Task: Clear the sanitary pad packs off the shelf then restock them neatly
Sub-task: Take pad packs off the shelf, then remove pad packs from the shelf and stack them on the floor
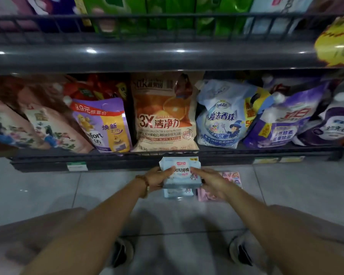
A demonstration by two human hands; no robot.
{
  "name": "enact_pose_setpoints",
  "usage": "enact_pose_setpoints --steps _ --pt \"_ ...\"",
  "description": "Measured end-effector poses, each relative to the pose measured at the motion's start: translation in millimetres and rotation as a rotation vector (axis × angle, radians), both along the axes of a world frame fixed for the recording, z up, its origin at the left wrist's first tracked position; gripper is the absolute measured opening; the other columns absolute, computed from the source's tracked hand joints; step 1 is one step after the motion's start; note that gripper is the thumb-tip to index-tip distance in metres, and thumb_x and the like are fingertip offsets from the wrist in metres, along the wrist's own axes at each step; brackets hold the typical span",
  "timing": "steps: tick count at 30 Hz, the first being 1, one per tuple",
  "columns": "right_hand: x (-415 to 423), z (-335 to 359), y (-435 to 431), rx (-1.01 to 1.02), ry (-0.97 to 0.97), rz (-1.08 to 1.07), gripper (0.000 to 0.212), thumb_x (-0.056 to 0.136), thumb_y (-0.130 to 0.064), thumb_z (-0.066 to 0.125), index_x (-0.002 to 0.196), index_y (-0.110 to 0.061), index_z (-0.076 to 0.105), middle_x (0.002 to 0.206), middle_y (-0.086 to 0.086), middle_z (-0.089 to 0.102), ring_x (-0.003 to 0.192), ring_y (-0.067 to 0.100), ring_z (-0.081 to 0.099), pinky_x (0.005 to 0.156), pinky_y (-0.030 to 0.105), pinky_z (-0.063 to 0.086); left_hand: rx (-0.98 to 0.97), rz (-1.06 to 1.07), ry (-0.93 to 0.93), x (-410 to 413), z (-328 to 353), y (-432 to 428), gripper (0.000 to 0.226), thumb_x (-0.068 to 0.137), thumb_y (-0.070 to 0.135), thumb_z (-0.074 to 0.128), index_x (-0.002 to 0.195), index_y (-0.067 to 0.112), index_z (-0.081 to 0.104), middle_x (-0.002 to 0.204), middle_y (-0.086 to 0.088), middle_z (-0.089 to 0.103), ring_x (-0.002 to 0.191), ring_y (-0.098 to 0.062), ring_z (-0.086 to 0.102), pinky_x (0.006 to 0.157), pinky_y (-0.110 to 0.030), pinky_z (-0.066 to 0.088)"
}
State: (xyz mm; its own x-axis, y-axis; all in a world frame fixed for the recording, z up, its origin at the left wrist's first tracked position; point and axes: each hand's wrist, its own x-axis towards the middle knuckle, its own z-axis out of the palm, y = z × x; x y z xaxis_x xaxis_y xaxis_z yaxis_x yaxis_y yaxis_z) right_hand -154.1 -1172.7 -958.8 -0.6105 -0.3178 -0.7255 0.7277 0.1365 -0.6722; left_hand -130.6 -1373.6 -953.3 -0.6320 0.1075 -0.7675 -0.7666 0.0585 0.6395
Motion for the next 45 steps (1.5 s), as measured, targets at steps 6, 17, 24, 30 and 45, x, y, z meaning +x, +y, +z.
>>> enact_pose_setpoints --steps 6,17,24,30,45 --pt "-2 -62 -3 0.129 -0.021 0.108 0.08 0.054 -0.072 0.069 0.118 -0.024 0.059 0.125 0.005 0.063 0.12 0.027 0.055 0.108 0.05 0.039 -0.112 -0.018 -0.107 -4 -60 1 0.024 0.092 0.043 0.054 0.096 0.021 0.062 0.106 -0.002 0.063 0.089 -0.015 0.056 0.076 -0.028 0.045" --pt "-6 -97 -13 0.258 -0.003 0.09 0.059 0.088 -0.049 0.059 0.136 -0.018 0.044 0.133 0.004 0.054 0.123 0.026 0.049 0.102 0.039 0.039 -0.163 0.043 -0.133 -3 -103 2 0.031 0.084 0.045 0.065 0.096 0.016 0.062 0.098 -0.003 0.069 0.089 -0.018 0.064 0.08 -0.034 0.054" --pt "-9 -57 0 0.257 0.062 0.075 0.045 0.092 -0.042 0.057 0.131 -0.02 0.05 0.132 0.003 0.057 0.117 0.024 0.054 0.108 0.047 0.037 -0.334 -0.055 -0.032 -8 -72 -8 0.078 0.088 0.051 0.056 0.144 0.002 0.033 0.146 -0.015 0.039 0.13 -0.03 0.043 0.106 -0.036 0.037" --pt "-22 36 30 0.306 0.31 0.115 0.047 0.096 -0.031 0.054 0.138 -0.014 0.043 0.136 0.002 0.05 0.113 0.016 0.05 0.081 0.024 0.042 -0.478 -0.26 0.208 -21 8 -10 0.04 0.099 0.033 0.043 0.063 0.015 0.04 0.068 -0.004 0.045 0.064 -0.017 0.043 0.068 -0.027 0.033" --pt "-60 357 97 0.463 1.321 0.165 0.032 0.083 -0.039 0.063 0.114 -0.035 0.058 0.118 -0.017 0.057 0.11 -0.002 0.055 0.092 0.016 0.045 -0.584 -0.385 1.258 -81 333 66 0.041 0.091 0.039 0.055 0.128 0.022 0.049 0.126 0.009 0.055 0.112 -0.006 0.053 0.097 -0.027 0.045"
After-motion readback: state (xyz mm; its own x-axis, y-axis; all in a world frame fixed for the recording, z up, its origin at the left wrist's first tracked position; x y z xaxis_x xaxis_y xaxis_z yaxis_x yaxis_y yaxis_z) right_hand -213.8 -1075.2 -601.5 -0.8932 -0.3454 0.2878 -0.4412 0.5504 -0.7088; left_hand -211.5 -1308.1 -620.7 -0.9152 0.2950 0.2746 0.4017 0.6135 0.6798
